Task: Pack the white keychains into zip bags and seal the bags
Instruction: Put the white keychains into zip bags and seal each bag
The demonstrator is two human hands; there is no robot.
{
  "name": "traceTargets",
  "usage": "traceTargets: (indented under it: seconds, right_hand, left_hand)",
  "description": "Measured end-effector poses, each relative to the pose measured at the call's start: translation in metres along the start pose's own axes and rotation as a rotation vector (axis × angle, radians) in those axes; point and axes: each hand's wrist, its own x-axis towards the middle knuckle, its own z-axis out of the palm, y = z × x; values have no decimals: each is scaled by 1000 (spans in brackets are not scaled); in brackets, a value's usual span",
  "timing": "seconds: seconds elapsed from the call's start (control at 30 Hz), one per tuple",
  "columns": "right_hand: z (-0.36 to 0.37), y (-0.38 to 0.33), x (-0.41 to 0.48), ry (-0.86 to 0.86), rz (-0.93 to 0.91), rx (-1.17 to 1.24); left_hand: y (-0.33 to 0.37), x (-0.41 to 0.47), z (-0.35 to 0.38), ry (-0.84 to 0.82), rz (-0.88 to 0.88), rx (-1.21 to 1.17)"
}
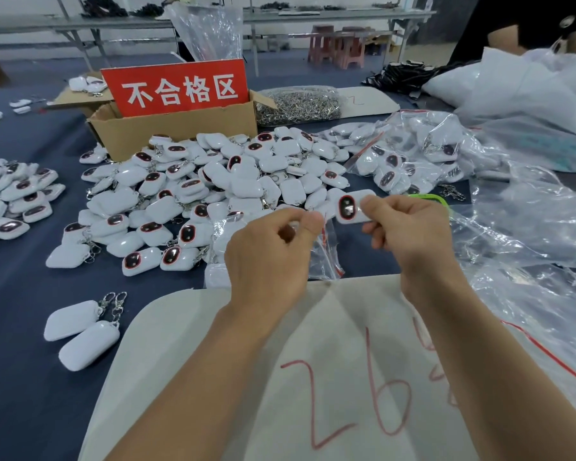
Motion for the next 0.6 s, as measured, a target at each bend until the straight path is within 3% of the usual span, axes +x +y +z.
traceTargets:
  seconds: [0.1, 0.2, 0.37, 0.6]
  right_hand:
    - [-4, 2, 1, 106, -15, -98]
    - [0, 3, -2, 136, -39, -210]
    - [4, 4, -3, -38, 13, -155]
    - [9, 1, -13, -319, -27, -220]
  left_hand:
    - [3, -6, 8, -181, -1, 474]
    - [6, -8, 12, -295, -2, 617]
    - [9, -11, 5, -197, 21, 347]
    - [18, -22, 2, -82, 332, 105]
